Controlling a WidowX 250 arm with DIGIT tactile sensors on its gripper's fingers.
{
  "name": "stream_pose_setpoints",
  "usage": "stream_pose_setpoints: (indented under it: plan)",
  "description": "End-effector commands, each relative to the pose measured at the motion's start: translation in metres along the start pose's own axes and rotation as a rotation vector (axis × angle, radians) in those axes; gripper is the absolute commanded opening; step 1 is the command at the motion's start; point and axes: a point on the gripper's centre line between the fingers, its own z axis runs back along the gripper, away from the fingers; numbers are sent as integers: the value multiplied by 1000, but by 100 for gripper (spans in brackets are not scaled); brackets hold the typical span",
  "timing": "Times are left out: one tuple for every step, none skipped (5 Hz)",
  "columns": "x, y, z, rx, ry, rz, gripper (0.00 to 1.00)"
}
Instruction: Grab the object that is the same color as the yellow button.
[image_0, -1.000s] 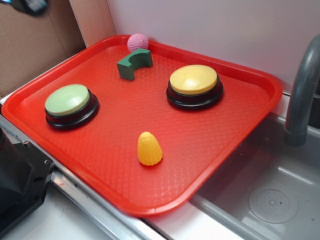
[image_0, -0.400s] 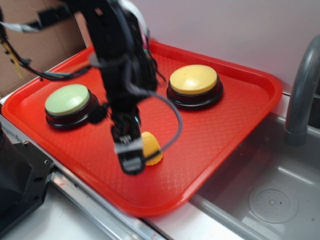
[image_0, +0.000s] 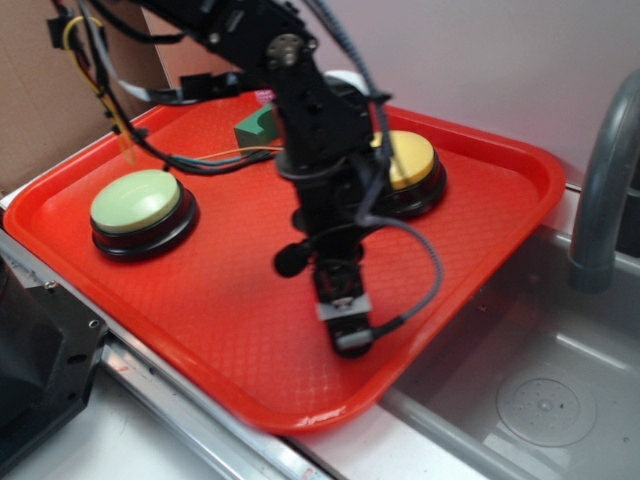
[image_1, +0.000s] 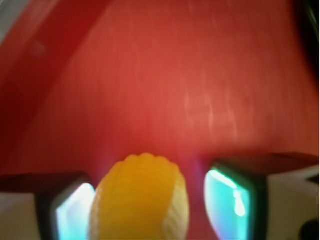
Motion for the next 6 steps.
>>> stream_pose_setpoints:
  plan:
    - [-23,-16,34,-29,-36,-119,0]
    - [-33,-14,85,-72,-38,-92,0]
    - [-59,3,139,-57,47,165,0]
    - [-76,37,194,-27,62,389,0]
    - [-86,61,234,5,101,474,0]
    - [-81,63,227,18,93,450,0]
